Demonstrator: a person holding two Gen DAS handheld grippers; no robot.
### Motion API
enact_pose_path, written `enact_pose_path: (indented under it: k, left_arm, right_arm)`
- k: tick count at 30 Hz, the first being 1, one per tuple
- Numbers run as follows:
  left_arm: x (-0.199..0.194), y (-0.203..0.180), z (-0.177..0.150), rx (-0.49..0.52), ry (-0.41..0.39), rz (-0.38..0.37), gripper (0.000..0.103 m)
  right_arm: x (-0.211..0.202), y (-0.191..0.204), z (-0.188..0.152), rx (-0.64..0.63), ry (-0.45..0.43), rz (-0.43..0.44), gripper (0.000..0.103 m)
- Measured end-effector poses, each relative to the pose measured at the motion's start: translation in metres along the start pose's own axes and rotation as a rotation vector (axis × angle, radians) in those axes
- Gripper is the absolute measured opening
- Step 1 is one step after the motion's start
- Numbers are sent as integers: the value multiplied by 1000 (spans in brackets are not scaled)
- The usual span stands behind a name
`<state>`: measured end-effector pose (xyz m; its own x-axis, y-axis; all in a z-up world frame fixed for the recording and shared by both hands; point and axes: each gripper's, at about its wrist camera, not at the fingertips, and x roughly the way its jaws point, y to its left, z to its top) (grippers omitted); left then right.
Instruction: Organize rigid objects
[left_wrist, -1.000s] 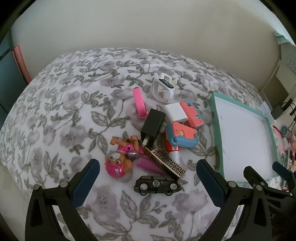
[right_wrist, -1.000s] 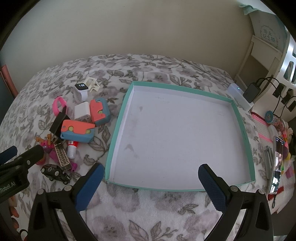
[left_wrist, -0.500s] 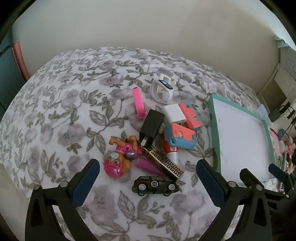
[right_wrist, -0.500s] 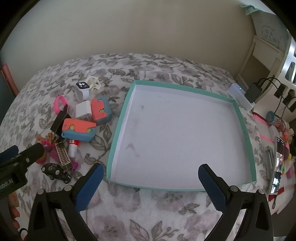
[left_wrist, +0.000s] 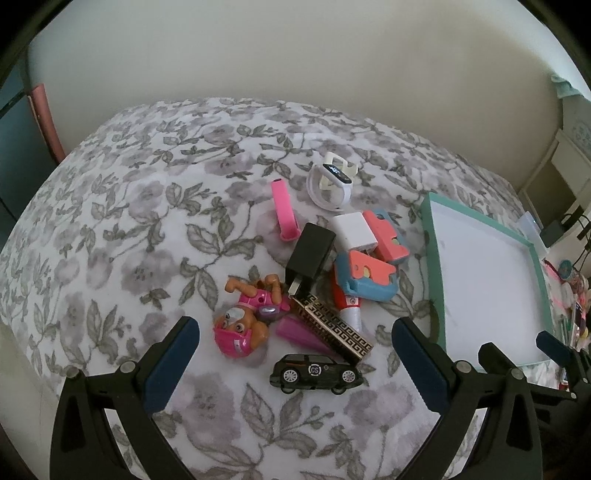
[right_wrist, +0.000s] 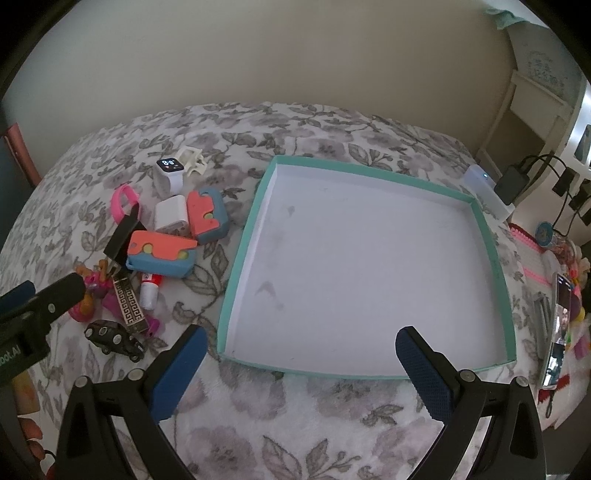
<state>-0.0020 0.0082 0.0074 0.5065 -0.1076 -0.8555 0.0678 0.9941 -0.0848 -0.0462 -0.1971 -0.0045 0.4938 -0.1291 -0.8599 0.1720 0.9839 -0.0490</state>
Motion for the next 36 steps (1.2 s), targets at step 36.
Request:
enact_pose_path:
  k: [36]
  left_arm:
    - [-2,51,20,-77,33,133,103]
  right_arm:
    - [-14,4,15,34,-22,116,103]
